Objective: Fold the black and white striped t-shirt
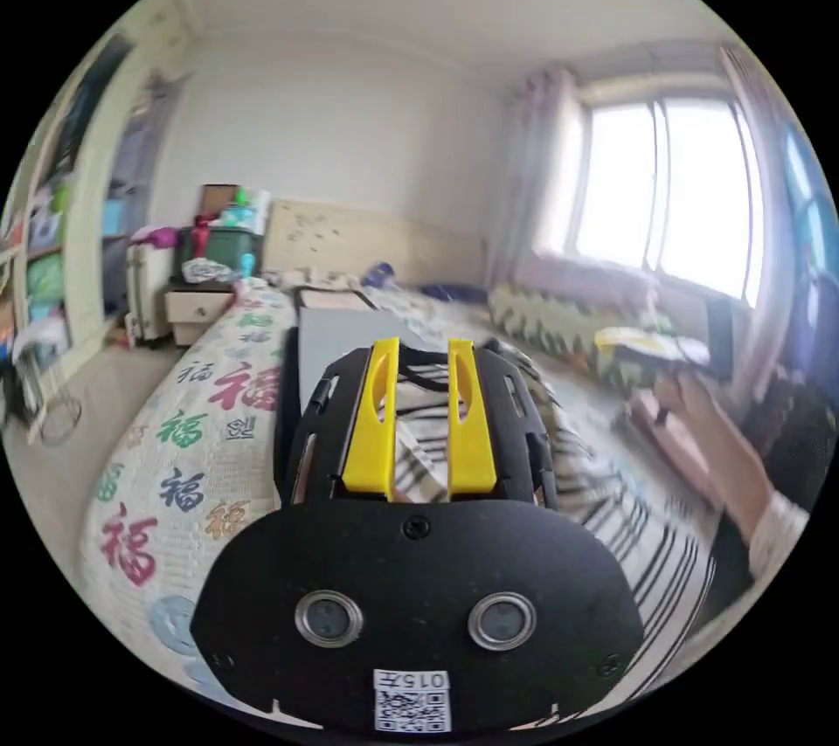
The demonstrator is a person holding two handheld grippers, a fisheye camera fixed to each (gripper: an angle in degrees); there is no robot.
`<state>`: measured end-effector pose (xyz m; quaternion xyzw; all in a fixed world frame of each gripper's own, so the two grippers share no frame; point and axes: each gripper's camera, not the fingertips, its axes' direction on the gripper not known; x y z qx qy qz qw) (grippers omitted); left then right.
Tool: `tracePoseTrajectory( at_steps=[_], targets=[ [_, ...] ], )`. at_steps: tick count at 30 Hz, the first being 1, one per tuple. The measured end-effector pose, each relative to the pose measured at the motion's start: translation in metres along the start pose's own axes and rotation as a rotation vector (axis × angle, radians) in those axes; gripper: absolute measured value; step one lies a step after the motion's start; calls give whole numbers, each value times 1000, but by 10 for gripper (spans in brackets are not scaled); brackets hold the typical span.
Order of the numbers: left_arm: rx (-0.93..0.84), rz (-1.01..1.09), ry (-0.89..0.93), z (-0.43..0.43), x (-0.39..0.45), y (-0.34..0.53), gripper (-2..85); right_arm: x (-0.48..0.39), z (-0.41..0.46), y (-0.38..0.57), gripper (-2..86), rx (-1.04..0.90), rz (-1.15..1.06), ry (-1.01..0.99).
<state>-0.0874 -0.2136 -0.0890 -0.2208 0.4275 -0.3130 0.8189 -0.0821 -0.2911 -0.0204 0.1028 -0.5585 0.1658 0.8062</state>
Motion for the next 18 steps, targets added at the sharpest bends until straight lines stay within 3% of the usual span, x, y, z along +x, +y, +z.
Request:
tracePoseTrajectory(
  at_steps=[4,10,14,18],
  targets=[
    [-294,196,-65,71,53,31,112,1,25,48,110,-123,-89,-11],
    [-497,212,-42,143,69,7,124,24,57,38,155,-309,-171,-185],
    [-509,134,-41,155,52,-18,103,40,48,16,142,-324,-199,-164],
    [-493,-27,37,159,1,-46,47,62,46,-11,76,-386,-233,-120]
  ],
)
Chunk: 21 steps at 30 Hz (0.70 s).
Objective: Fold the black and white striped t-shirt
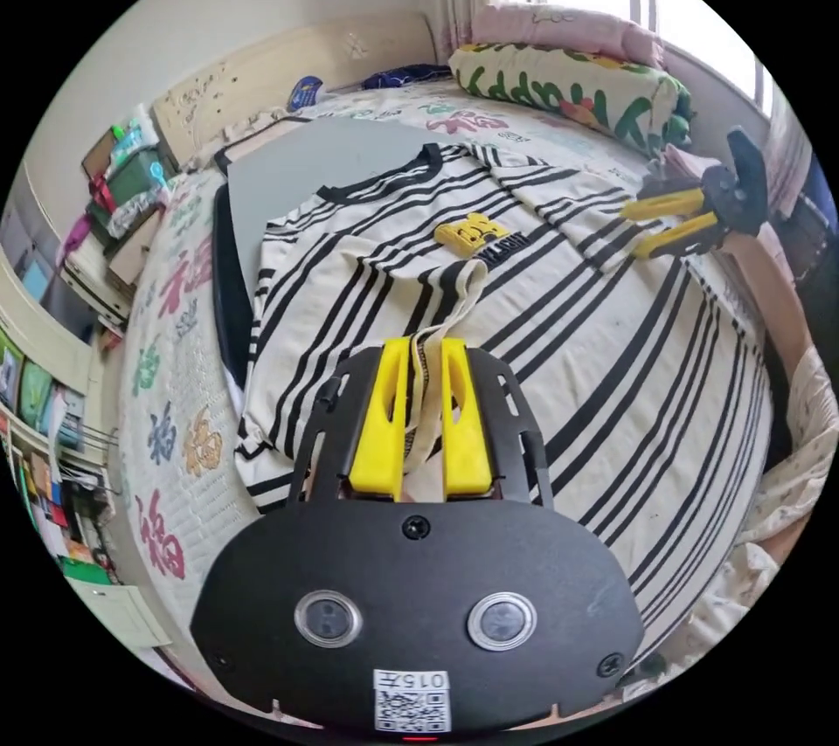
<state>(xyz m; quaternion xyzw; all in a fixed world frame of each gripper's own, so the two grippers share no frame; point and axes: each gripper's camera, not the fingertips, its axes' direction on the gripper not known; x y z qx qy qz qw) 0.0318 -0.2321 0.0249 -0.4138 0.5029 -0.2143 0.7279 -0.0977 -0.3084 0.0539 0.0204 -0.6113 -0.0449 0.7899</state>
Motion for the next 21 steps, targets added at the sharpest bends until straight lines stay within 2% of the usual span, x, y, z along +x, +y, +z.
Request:
tracePoseTrajectory(
  at_steps=[2,5,7,8,9,10,12,17,19,21],
  targets=[
    [58,-72,20,-18,-29,-7,30,15,-8,-7,54,-24,-9,62],
    [216,-256,-114,-71,-104,-4,23,98,-50,-6,33,58,203,102],
    [336,-525,-346,-109,-184,27,30,209,-99,28,35,196,583,244],
    [339,-598,-400,-114,-201,37,33,236,-109,44,36,222,691,282],
    [323,-705,-457,-121,-230,58,47,282,-127,78,53,227,891,323],
    [307,-756,-444,-124,-251,78,68,316,-140,110,76,209,1043,301],
    [261,-750,-346,-125,-273,97,89,346,-157,146,116,191,1143,163],
    [211,-582,-123,-162,-258,144,97,325,-233,197,139,309,1014,-181],
    [241,-466,-26,-198,-219,184,100,284,-278,222,137,366,881,-395],
    [267,-395,46,-226,-187,227,102,246,-313,246,137,381,782,-475]
  ],
)
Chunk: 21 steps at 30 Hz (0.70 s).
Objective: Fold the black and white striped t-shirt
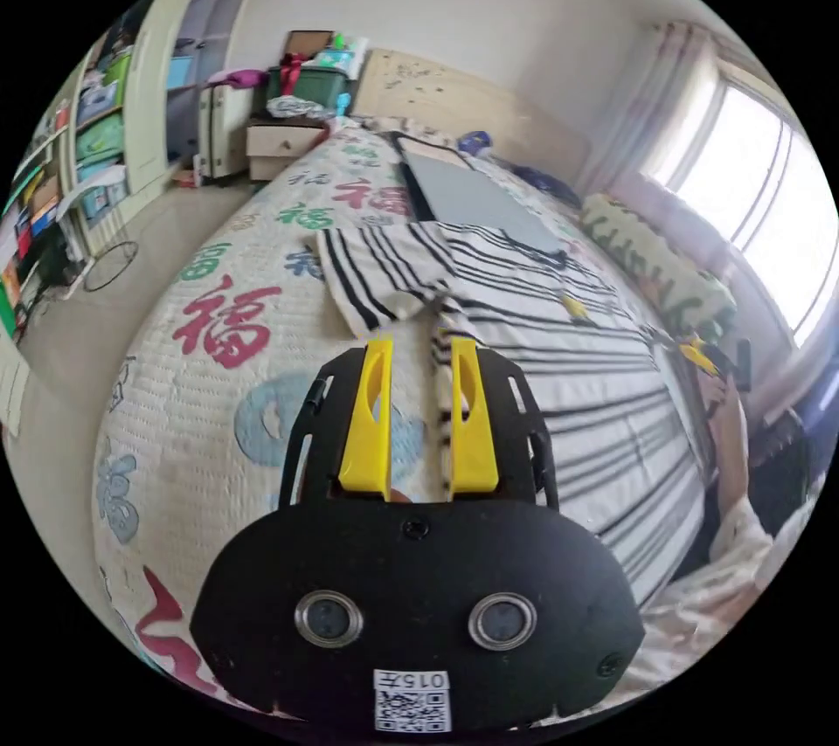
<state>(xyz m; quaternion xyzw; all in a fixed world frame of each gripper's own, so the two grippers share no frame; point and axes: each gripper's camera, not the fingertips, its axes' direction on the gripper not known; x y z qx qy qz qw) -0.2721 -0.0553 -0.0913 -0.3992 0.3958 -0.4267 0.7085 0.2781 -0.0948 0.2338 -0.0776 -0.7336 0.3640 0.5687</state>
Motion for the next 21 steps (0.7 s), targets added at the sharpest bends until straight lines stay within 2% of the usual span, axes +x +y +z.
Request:
tracePoseTrajectory(
  at_steps=[6,10,12,17,21],
  targets=[
    [104,37,152,-114,-4,174,112,-34,-119,138,140,-6,-99,-55],
    [312,-42,86,-167,-35,282,113,-12,-175,225,140,66,-68,-4],
    [374,-114,73,-166,-54,312,113,3,-188,257,139,103,-39,-9],
    [364,-174,105,-130,-96,342,112,33,-203,320,139,211,11,-43],
    [383,-245,23,-122,-132,342,101,46,-204,352,136,293,20,-25]
  ],
)
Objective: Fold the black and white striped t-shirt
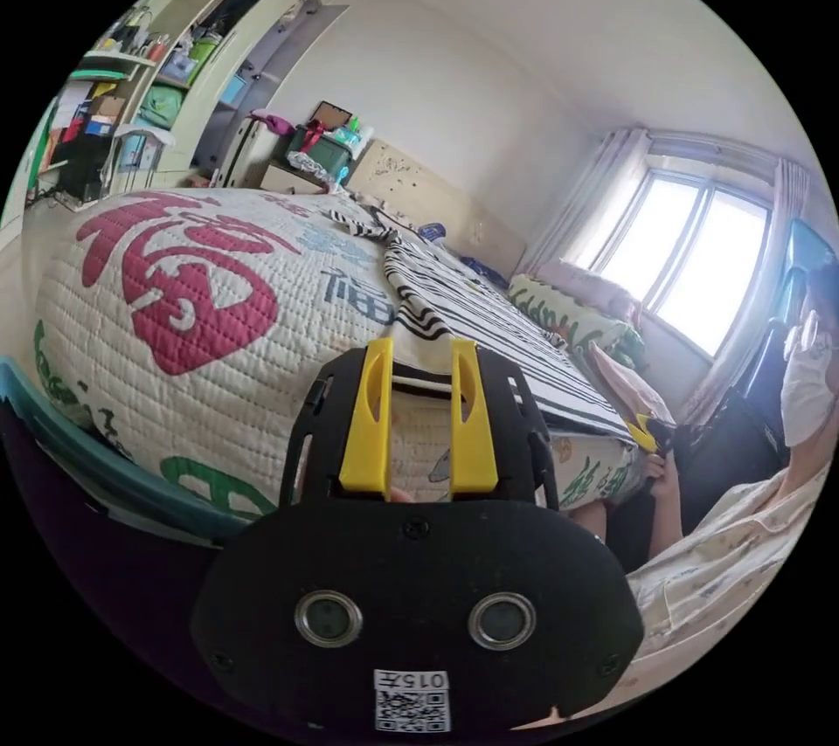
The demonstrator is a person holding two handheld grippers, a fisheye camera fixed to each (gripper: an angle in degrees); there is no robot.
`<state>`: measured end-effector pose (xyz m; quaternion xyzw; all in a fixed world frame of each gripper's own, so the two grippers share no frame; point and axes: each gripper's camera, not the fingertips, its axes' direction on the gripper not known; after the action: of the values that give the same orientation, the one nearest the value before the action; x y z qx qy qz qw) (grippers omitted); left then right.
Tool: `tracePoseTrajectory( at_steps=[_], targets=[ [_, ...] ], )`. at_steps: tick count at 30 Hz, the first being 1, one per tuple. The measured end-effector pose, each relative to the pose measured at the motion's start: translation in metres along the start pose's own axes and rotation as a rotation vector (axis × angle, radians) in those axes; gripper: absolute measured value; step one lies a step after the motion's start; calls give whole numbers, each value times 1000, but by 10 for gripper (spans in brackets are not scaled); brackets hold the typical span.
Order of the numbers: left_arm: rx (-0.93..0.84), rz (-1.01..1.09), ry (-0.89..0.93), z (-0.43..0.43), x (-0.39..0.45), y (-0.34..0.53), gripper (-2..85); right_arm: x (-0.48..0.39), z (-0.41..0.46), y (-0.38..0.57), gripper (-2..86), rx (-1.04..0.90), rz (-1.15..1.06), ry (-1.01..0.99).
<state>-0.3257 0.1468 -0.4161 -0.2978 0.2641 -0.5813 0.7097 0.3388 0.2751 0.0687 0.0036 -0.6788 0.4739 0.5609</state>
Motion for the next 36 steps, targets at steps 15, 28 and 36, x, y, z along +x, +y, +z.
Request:
tracePoseTrajectory(
  at_steps=[15,28,36],
  targets=[
    [88,-9,4,39,-106,24,4,45,22,58,18,-58,-66,60],
    [56,101,-75,83,-168,42,2,101,67,118,1,-30,-50,130],
    [-12,172,-154,153,-194,48,6,114,139,168,-2,-66,-58,198]
  ],
)
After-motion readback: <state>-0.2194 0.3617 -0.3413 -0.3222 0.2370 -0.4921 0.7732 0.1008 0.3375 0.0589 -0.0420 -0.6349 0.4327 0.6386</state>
